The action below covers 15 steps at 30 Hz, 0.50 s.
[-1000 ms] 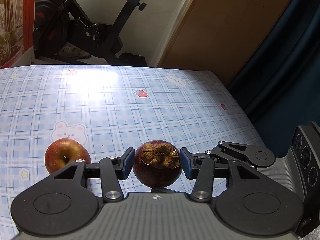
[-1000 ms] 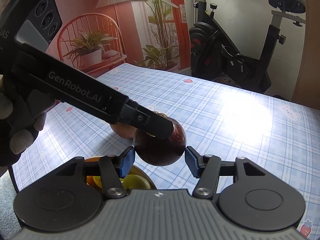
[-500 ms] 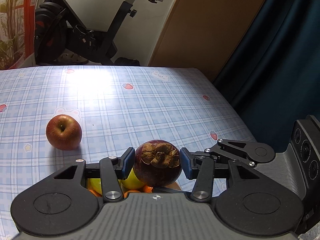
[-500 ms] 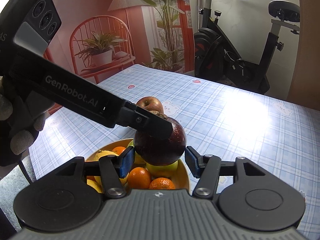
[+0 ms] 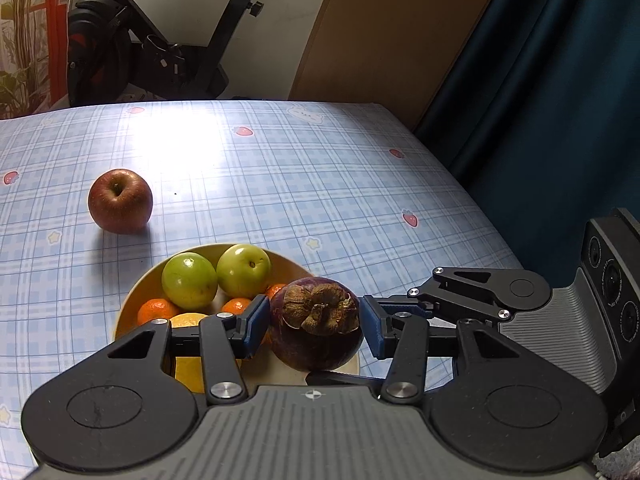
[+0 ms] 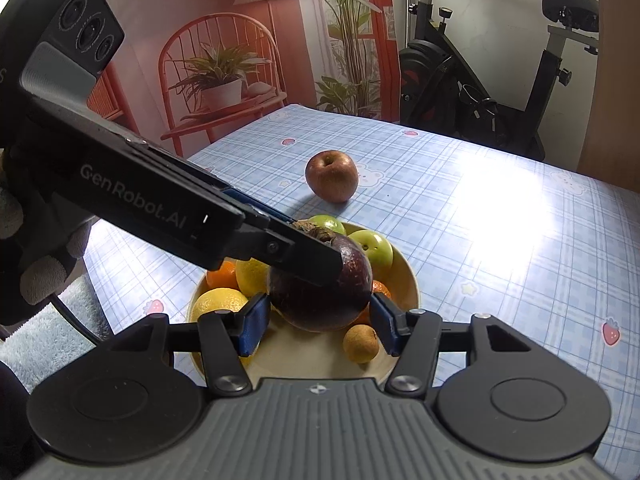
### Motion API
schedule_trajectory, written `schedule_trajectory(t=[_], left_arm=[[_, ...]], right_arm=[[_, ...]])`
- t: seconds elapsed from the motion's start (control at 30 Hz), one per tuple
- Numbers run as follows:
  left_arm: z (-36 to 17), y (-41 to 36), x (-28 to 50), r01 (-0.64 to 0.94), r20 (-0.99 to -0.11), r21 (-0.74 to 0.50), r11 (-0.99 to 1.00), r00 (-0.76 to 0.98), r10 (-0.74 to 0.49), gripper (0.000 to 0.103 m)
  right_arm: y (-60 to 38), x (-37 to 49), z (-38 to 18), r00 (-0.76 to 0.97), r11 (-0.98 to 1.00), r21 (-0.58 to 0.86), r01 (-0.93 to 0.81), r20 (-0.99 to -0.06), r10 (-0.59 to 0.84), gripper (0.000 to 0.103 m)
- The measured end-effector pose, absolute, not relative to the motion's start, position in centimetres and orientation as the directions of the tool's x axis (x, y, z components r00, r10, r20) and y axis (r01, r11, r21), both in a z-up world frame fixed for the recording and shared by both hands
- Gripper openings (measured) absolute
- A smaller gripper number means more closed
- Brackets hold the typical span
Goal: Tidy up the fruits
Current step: 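Carry the mangosteen in the left tool over the cream plate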
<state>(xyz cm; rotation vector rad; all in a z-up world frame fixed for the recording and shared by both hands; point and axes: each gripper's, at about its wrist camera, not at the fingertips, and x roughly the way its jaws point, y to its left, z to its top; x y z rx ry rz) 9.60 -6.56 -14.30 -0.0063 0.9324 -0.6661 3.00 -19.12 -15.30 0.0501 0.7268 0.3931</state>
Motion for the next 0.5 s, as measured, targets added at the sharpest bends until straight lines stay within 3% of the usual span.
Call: schedule_trajectory(t=[0.5], left_arm=[[-16.3,-6.7,10.3,0.493,-0.791,-0.294,0.819,0.355,-0.498,0.051]], right_arm=[[-19.0,3.7,-17.4,0.625,0.913,0.225,-0.340,-0.671,0.398,0.058]])
